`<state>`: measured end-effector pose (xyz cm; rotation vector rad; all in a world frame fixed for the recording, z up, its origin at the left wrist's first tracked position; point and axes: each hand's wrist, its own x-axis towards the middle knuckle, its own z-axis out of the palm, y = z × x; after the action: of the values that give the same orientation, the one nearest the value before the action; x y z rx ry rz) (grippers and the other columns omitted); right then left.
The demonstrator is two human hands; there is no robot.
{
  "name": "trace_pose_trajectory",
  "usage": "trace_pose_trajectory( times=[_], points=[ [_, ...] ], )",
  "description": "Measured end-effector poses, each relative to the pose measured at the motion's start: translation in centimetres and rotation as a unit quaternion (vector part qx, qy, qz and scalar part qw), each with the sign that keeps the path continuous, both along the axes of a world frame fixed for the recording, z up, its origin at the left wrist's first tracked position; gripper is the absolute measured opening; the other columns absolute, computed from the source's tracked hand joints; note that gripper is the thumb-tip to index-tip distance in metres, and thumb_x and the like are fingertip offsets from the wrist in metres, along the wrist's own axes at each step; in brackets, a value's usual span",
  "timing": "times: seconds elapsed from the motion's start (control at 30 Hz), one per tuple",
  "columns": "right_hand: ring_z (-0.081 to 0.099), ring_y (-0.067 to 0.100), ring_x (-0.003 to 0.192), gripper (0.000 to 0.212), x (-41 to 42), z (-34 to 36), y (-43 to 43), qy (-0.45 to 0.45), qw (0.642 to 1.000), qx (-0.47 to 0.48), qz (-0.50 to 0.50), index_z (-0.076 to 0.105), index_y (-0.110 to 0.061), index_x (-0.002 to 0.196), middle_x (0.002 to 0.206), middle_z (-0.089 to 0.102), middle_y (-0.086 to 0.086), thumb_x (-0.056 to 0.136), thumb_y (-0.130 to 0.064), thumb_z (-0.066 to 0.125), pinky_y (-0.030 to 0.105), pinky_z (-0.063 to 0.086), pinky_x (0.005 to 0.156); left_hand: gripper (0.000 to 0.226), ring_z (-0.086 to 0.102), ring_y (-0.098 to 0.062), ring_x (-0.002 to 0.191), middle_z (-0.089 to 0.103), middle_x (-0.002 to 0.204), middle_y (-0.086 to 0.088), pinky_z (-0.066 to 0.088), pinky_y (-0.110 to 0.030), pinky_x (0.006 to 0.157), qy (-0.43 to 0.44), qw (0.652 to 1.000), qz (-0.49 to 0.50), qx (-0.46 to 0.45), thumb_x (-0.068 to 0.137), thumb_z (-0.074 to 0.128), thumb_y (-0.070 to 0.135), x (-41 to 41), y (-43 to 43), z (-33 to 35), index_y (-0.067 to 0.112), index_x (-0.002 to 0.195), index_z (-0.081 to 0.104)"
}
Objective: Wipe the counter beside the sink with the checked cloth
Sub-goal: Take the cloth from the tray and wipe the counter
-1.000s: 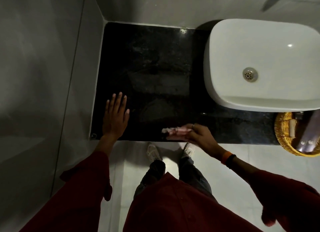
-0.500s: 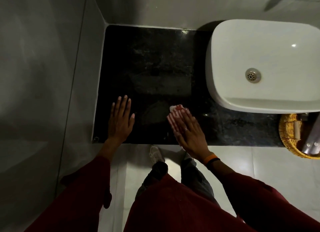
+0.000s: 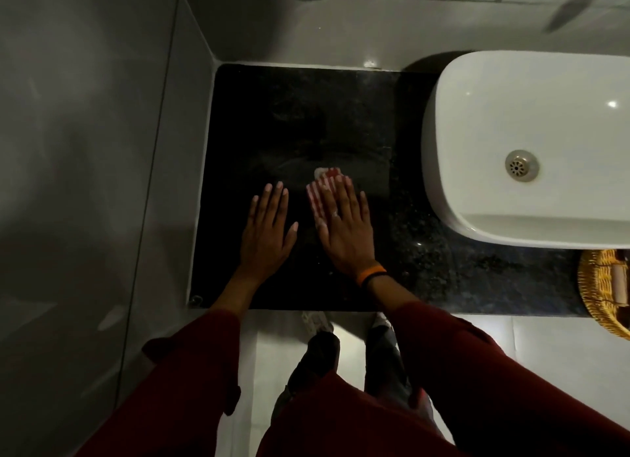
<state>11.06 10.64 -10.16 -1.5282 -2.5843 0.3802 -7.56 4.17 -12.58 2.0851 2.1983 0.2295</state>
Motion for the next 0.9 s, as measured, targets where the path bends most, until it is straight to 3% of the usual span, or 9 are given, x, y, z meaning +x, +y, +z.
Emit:
trace_pose_trajectory(
  times=[0.27, 0.53, 0.7, 0.9],
  points=[
    [0.002, 0.028, 0.159, 0.068, -2.7, -0.1, 5.7, 0.000, 0.997, -0.030, -0.074, 0.007, -0.018, 0.162, 0.171, 0.004, 0.011, 0.102, -0.039, 0.030, 0.056, 0.008, 0.128, 0.067, 0.011, -0.027, 0.157, 0.016, 0.168, -0.013, 0.018, -0.049, 0.127, 0.001, 1.000, 0.010, -0.011, 0.105, 0.021, 0.047, -0.4, 5.5, 0.4, 0.005, 0.157, 0.014],
    [0.001, 0.027, 0.159, 0.070, -1.8, 1.0, 5.5, 0.048, 0.996, -0.049, -0.060, 0.010, -0.016, 0.162, 0.171, 0.004, 0.011, 0.104, -0.042, 0.038, 0.054, 0.005, 0.129, 0.071, 0.011, -0.027, 0.157, 0.016, 0.167, -0.014, 0.016, -0.049, 0.128, -0.021, 1.000, 0.012, -0.011, 0.104, 0.026, 0.050, -0.4, 5.4, 0.9, 0.004, 0.157, 0.015],
    [0.009, 0.029, 0.159, 0.074, 3.2, 1.8, 2.3, 0.076, 0.996, -0.005, -0.051, 0.020, -0.012, 0.160, 0.169, 0.016, 0.013, 0.099, -0.048, 0.041, 0.051, 0.009, 0.130, 0.075, 0.004, -0.026, 0.158, 0.009, 0.169, -0.013, 0.009, -0.047, 0.130, -0.033, 0.999, -0.010, -0.004, 0.103, 0.022, 0.054, 0.9, 4.3, 2.2, 0.006, 0.158, 0.008],
    [0.015, 0.027, 0.158, 0.070, 12.5, 2.1, -2.7, 0.041, 0.996, 0.034, -0.070, 0.033, -0.012, 0.156, 0.167, 0.024, 0.014, 0.099, -0.049, 0.050, 0.054, 0.015, 0.128, 0.076, 0.008, -0.028, 0.157, 0.017, 0.167, -0.015, 0.015, -0.049, 0.128, -0.050, 0.995, -0.085, -0.002, 0.102, 0.025, 0.055, 9.3, 0.5, 3.3, 0.003, 0.156, 0.017]
  ],
)
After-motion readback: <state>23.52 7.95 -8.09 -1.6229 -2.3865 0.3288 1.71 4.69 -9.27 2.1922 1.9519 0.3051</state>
